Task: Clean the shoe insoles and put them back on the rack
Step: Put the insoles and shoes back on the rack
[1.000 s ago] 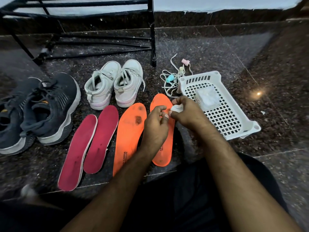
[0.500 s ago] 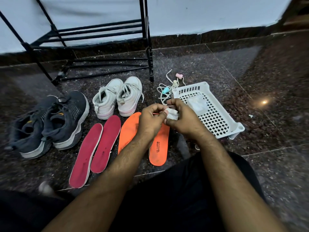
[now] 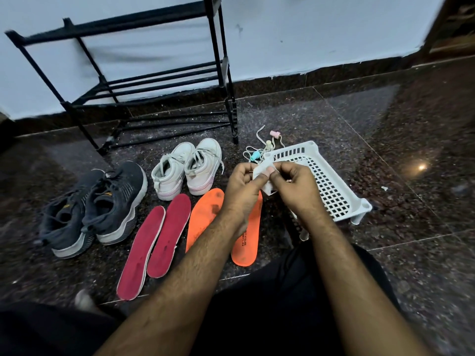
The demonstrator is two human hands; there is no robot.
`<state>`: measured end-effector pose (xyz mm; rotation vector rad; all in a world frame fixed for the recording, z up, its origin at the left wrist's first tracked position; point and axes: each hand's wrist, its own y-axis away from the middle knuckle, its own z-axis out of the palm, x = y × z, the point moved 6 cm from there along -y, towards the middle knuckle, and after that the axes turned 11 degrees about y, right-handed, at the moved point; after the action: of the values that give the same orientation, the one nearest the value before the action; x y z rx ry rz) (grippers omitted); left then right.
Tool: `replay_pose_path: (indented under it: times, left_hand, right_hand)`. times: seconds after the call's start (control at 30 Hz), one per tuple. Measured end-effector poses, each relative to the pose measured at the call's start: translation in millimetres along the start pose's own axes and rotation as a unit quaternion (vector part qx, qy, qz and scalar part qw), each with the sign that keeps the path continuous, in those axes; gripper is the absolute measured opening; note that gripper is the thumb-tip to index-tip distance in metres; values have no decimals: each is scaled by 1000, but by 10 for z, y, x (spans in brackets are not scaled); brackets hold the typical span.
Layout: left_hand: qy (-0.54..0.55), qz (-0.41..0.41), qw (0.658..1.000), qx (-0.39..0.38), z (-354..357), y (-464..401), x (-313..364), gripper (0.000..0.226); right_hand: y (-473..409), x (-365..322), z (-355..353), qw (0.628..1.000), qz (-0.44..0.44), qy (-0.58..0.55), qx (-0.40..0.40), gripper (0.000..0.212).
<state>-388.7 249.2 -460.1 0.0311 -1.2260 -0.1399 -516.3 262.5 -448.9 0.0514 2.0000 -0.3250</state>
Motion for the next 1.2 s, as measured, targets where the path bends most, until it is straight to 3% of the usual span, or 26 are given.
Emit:
replay_pose_path:
  times: [0.27,0.43,0.6,0.73,0.9,0.97,1.03,1.1,1.2]
  left_hand:
    - [-53,54,997,-5,14,-75,-61,10]
    - [-57,68,996,-7,33,-58,-63,15]
    - [-42,77,996,-24,99,-101,-24,13]
    - [-40,53,998,-17,130,-139,-104,19]
    - [-117,69,991,-22,172,-198,-180,29]
    - [-109,72,991,-19,197,-230,-188,26]
    - [-81,73,994,-5,205,-260,-164,18]
    - [-72,82,994,15,187,-304,-136,17]
    - [-56,81,995,28,193,-371,-127,19]
  right_hand:
    - [-87,145,-55,999,32,-23,30,23]
    - [-149,209,-117,997,36,50,50,27]
    - [-198,194,-216,989,35,99,102,15]
    - [-205,211,-315,984,54,89,146,10]
    - [-209,231,-350,983,82,25,164,11]
    - [-217,288,-302,976,129,-93,148,17]
    - [-207,338,-171,964,192,-167,80,32]
    - [-195,350,-61,973,198,-117,14,43]
    - [-242,294,-49,986,133,-100,13,44]
